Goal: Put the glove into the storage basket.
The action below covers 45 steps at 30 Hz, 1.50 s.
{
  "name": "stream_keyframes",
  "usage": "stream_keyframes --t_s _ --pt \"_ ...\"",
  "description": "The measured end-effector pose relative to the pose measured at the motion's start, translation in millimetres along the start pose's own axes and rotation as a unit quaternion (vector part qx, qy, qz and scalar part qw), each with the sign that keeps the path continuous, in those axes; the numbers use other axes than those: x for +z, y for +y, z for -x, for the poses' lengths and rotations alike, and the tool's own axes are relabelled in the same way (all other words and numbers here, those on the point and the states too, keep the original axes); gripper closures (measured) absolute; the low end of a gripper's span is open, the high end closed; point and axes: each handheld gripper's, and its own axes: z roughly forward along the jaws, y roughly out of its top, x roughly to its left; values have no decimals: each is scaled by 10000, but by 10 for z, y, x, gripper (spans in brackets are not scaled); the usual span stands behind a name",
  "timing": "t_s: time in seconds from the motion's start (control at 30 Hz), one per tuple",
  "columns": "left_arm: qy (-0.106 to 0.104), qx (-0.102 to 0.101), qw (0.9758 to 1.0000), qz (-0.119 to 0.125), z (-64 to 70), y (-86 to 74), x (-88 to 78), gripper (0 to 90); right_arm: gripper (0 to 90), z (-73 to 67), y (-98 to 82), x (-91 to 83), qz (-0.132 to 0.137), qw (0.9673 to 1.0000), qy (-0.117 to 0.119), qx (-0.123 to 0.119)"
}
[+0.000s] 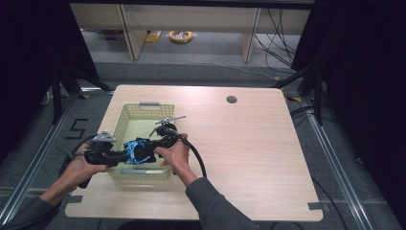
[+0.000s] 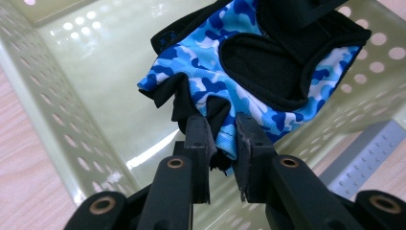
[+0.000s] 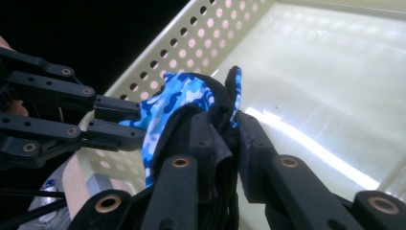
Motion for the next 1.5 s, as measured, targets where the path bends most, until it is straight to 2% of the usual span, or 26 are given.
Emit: stream_keyframes --t_s 0.1,0.13,0.17,0.2,0.23,0.27,0.33,0.37,0.4,0.5,0.53,0.6,0.67,0.7,0.73,0.87,0.93,1.0,1.03,1.13,1.2,1.27,1.3,1.33,1.4,1.5 --pt "35 -11 10000 40 -9 16 -54 761 787 6 18 15 67 9999 113 63" --pt "67 -15 9999 87 -13 18 -62 758 787 8 23 19 67 9996 210 148" --pt "94 -74 9999 114 -12 21 -59 752 787 1 25 12 86 9996 158 212" --pt "78 -53 9999 70 -16 25 -60 743 787 14 26 9 84 9994 255 238" --pt "135 -82 9998 86 -11 30 -35 730 787 29 25 17 112 9995 220 205" --pt "101 -18 9999 6 -13 35 -29 721 787 34 22 25 43 9992 214 335" --pt "93 32 9999 -80 -15 39 -16 713 787 40 23 30 25 9992 171 350" --pt "74 -25 9999 -103 -10 46 -2 699 786 46 26 35 25 9994 93 329" --pt "113 -165 9998 -5 4 70 12 633 786 62 35 53 -27 9993 48 370" --pt "242 -184 9995 60 18 108 22 584 786 78 41 60 -75 9994 -49 344" --pt "375 -216 9990 110 27 136 13 543 785 103 48 60 -100 9995 -100 296" --pt "428 -132 9988 203 48 176 -51 518 785 107 49 63 -73 9989 -289 362" --pt "352 -60 9989 292 89 203 -106 512 784 142 57 63 -128 9990 -360 250" --pt "352 -60 9989 292 89 203 -106 501 783 147 55 75 -89 9987 -416 273" --pt "352 25 9988 350 132 217 -137 501 783 147 55 75 -89 9987 -416 273" --pt "142 -61 9973 712 305 224 -193 458 778 170 57 92 -332 9967 -686 286" --pt "110 71 9962 857 427 215 -221 458 776 181 55 118 -417 9960 -750 243" --pt "41 115 9959 895 472 209 -227 458 774 173 54 122 -483 9953 -788 279" --pt "1 56 9953 968 519 205 -223 457 771 174 53 132 -495 9949 -846 229" --pt "-71 197 9948 994 622 184 -212 457 767 164 51 150 -557 9941 -901 209" --pt "-95 273 9949 967 694 160 -186 452 759 144 56 156 -650 9933 -952 92" --pt "-161 287 9948 960 710 150 -170 451 756 144 57 158 -650 9935 -934 33" --pt "-169 213 9946 1003 733 140 -153 449 748 122 58 156 -694 9930 -953 62" --pt "-206 240 9948 970 747 132 -142 449 735 119 62 154 -715 9924 -1002 -56" --pt "-229 318 9952 898 770 126 -122 447 681 96 82 140 -757 9914 -1068 -89" --pt "-273 362 9953 857 784 131 -116 448 652 69 104 127 -752 9902 -1174 -94"
